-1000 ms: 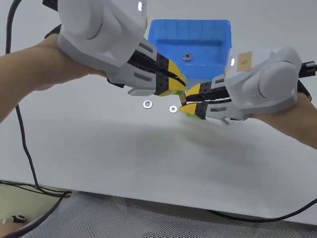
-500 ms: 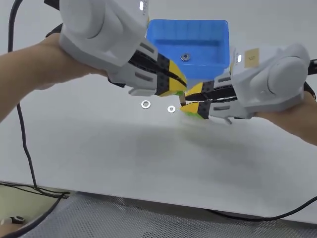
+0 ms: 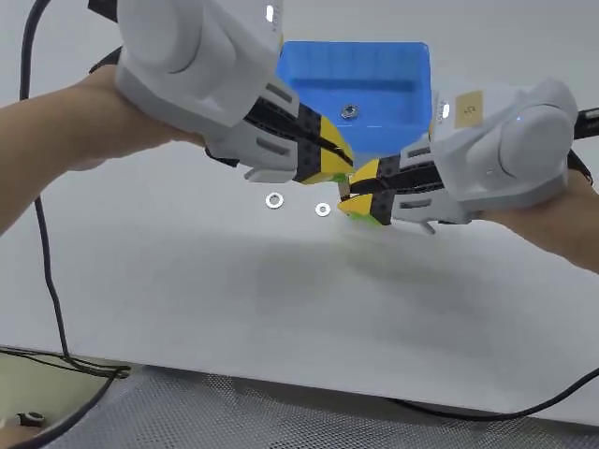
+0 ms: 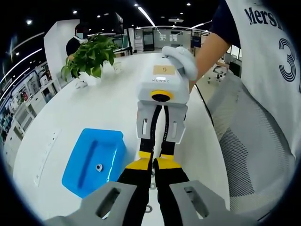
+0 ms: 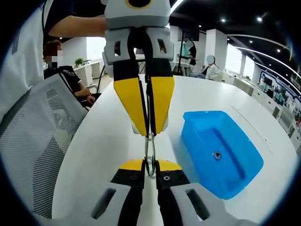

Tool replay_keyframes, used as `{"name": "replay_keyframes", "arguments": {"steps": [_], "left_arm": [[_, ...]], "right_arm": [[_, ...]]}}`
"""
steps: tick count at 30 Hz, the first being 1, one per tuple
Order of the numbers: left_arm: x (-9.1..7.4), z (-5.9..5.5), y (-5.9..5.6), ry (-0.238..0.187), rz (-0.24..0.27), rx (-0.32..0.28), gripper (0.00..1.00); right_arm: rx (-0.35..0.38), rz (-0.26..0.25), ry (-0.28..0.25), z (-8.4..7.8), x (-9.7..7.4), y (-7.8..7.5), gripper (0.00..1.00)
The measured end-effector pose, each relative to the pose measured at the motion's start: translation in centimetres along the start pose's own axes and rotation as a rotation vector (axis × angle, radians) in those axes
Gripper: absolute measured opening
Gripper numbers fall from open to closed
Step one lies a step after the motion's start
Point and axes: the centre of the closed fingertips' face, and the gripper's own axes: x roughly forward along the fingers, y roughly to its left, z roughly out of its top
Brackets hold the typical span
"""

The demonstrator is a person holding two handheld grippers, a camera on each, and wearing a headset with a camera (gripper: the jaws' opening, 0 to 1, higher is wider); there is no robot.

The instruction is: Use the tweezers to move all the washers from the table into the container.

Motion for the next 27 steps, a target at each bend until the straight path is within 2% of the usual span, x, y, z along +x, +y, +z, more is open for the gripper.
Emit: {"name": "replay_keyframes", "arguments": {"steps": [7, 19, 22, 27], "left_arm": [[-0.8, 0.7, 0.0, -0.009, 0.001, -0.006, 0.06], [-3.3, 2.9, 0.1, -0.032, 0.006, 0.018, 0.06], [-3.8, 3.4, 0.2, -0.034, 0.008, 0.032, 0.06], [-4.9, 4.6, 1.0, -0.04, 0.027, 0.065, 0.06]], "right_arm": [[-0.004, -0.006, -0.007, 0.7, -0.4, -0.1, 0.1], [-0.021, -0.011, -0.035, 3.4, -1.6, -0.3, 0.09], [-0.03, -0.019, -0.038, 3.7, -1.7, -0.7, 0.09], [-0.029, -0.045, -0.056, 5.2, -2.6, -1.7, 0.09]]}}
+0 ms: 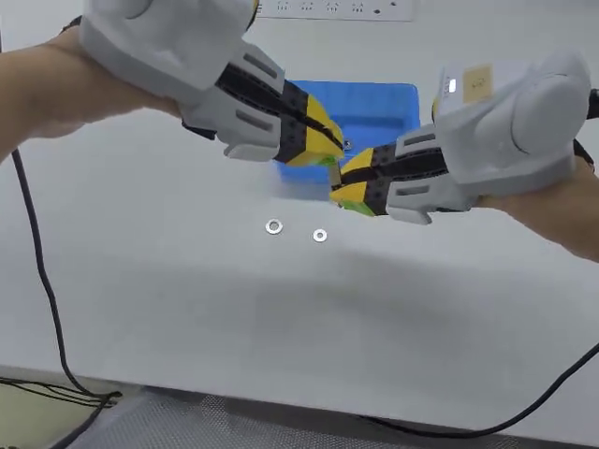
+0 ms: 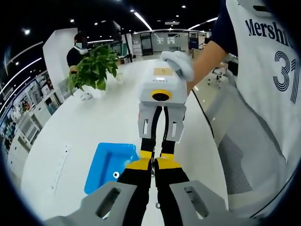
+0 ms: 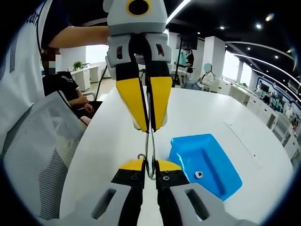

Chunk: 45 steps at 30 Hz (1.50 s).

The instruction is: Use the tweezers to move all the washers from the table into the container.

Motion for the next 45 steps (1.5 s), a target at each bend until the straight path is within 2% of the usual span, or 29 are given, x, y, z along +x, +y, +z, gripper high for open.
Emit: {"name": "replay_keyframes", "arguments": {"steps": [6, 11, 16, 24, 28, 34, 40, 45], "left_arm": [[-0.6, 0.6, 1.6, -0.001, 0.011, 0.045, 0.06], [-1.1, 1.2, 2.7, 0.008, 0.012, 0.079, 0.06], [-1.1, 1.5, 3.8, 0.01, 0.013, 0.101, 0.06], [-0.5, 1.4, 6.0, 0.018, 0.015, 0.123, 0.06], [0.0, 0.9, 7.3, 0.021, 0.018, 0.125, 0.06], [1.3, -0.6, 8.9, 0.024, 0.02, 0.099, 0.06], [2.4, -2.2, 9.6, 0.036, 0.016, 0.07, 0.06], [3.2, -3.7, 9.8, 0.042, 0.01, 0.037, 0.07]], "right_arm": [[-0.034, -0.039, -0.01, 1.7, -0.7, -1.5, 0.09], [-0.046, -0.067, -0.02, 2.4, -1.0, -2.5, 0.09], [-0.059, -0.092, -0.02, 2.5, -1.0, -3.9, 0.09], [-0.063, -0.126, -0.016, 2.0, -0.8, -7.0, 0.09], [-0.055, -0.137, -0.012, 1.4, -0.4, -8.2, 0.09], [-0.042, -0.141, 0.003, 0.0, 0.5, -9.5, 0.09], [-0.024, -0.132, 0.02, -1.6, 1.8, -10.4, 0.09], [-0.007, -0.113, 0.039, -2.9, 2.8, -10.1, 0.09]]}}
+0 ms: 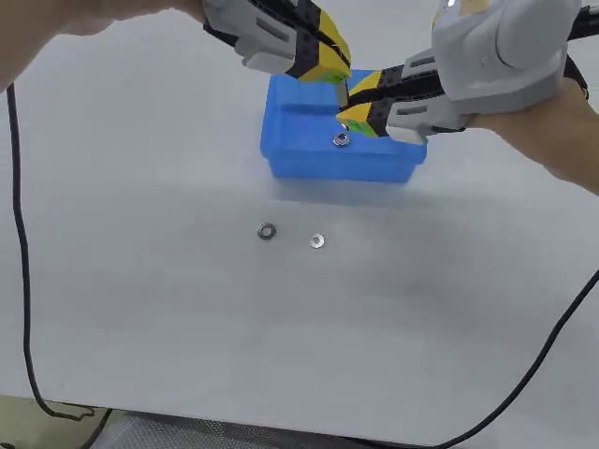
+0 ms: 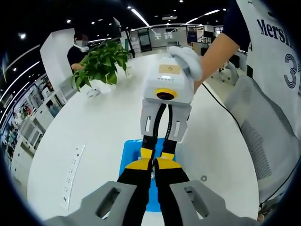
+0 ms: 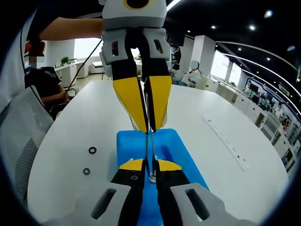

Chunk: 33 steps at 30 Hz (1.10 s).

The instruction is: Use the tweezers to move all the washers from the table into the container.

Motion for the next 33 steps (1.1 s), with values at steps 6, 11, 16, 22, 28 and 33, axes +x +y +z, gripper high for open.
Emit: {"name": "replay_keyframes", "arguments": {"steps": [6, 11, 16, 22, 28, 33], "left_arm": [[0.6, -1.0, -0.1, 0.007, -0.006, -0.019, 0.07], [0.8, -1.4, 0.2, 0.006, -0.002, -0.03, 0.07], [1.1, -1.7, 0.1, 0.013, -0.01, -0.038, 0.07], [1.3, -1.9, 0.1, 0.015, -0.017, -0.042, 0.07], [1.1, -1.4, -0.1, 0.014, -0.013, -0.037, 0.06], [0.3, -0.9, -0.6, 0.016, -0.011, -0.028, 0.06]], "right_arm": [[0.017, 0.009, 0.007, -0.9, 0.8, 0.4, 0.09], [0.022, 0.003, 0.01, -1.2, 1.0, 0.1, 0.09], [0.026, 0.001, 0.018, -1.6, 1.3, 0.1, 0.09], [0.041, 0.003, 0.02, -1.9, 1.4, 0.1, 0.1], [0.042, -0.008, 0.025, -1.8, 0.9, -0.2, 0.12], [0.035, -0.011, 0.015, -0.9, 0.4, 0.3, 0.12]]}}
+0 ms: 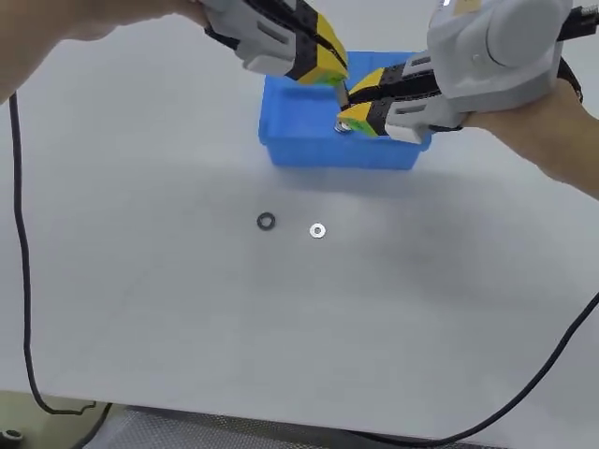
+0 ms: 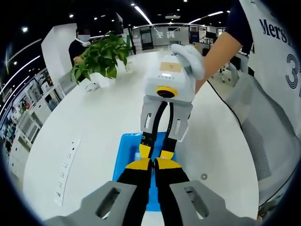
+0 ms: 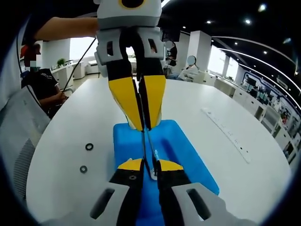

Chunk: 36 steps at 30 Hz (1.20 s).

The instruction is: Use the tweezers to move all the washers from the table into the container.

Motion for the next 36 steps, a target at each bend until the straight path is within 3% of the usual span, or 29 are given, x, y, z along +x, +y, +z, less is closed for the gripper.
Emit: {"name": "replay_keyframes", "arguments": {"steps": [8, 16, 29, 36], "left_arm": [[-1.9, 1.6, -1.6, -0.003, 0.006, 0.029, 0.06], [-4.1, 2.9, -4.3, -0.011, 0.016, 0.048, 0.06], [-5.1, 1.9, -9.3, -0.021, -0.004, -0.015, 0.06], [-4.7, 1.2, -11.0, -0.025, -0.016, -0.056, 0.06]], "right_arm": [[-0.043, 0.022, -0.031, 2.4, -1.3, 1.8, 0.11], [-0.072, 0.043, -0.063, 4.5, -2.7, 4.7, 0.11], [-0.066, 0.103, -0.06, 4.6, -2.8, 10.0, 0.11], [-0.064, 0.134, -0.045, 4.0, -2.6, 12.3, 0.11]]}}
